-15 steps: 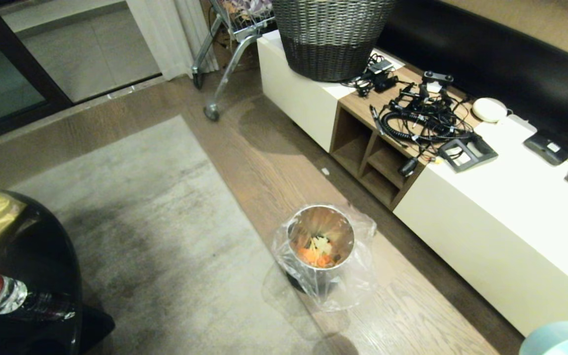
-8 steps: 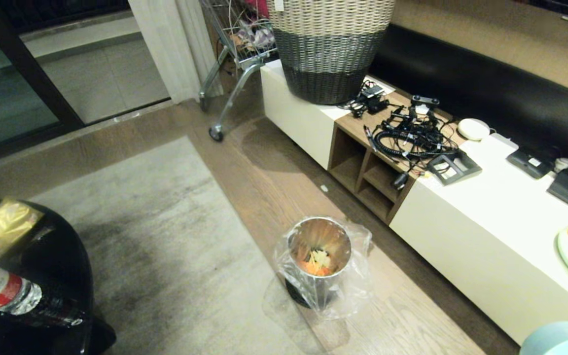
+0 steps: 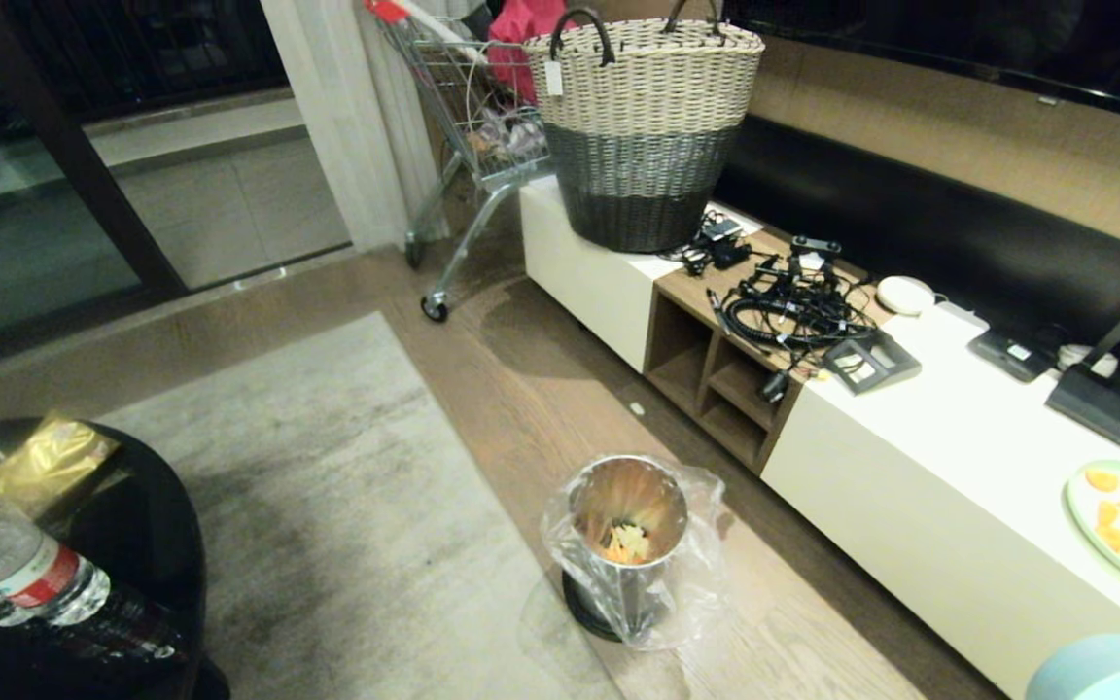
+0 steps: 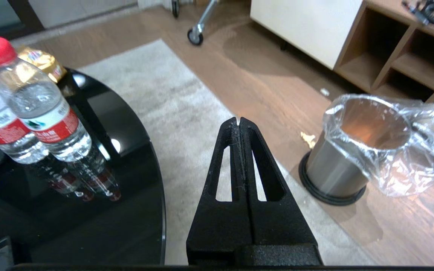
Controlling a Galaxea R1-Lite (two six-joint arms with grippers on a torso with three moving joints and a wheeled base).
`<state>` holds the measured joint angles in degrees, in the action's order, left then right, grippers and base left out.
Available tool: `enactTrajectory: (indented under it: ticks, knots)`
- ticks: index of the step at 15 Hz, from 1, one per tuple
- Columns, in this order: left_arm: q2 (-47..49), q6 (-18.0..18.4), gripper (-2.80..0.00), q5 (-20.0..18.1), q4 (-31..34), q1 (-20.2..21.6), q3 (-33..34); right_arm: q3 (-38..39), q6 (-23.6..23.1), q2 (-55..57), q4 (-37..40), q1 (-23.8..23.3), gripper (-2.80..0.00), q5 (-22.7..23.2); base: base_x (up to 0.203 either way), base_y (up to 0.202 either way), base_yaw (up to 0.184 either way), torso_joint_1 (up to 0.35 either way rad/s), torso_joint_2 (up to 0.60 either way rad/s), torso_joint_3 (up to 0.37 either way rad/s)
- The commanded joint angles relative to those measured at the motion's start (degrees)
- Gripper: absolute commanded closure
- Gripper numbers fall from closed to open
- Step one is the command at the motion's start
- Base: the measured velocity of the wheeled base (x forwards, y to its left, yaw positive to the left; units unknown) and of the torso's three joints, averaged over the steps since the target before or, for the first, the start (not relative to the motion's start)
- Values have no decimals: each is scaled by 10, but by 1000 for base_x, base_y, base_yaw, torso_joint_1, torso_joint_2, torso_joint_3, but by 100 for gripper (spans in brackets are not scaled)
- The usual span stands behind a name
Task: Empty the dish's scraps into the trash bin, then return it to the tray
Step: Put the bowl back to the table
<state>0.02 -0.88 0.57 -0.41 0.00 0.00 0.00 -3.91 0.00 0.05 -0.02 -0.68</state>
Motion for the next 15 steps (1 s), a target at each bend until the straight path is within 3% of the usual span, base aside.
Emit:
enactTrajectory:
  ticks: [1,6,15]
  knots:
    - [0,0,0,0,0,0,0,0,0,0,0,0,0,0,0,0,0,9,-2,203]
    - [0,0,0,0,0,0,0,0,0,0,0,-1,0,0,0,0,0,-5,2,201]
    - [0,0,0,0,0,0,0,0,0,0,0,-1,0,0,0,0,0,2,1,34]
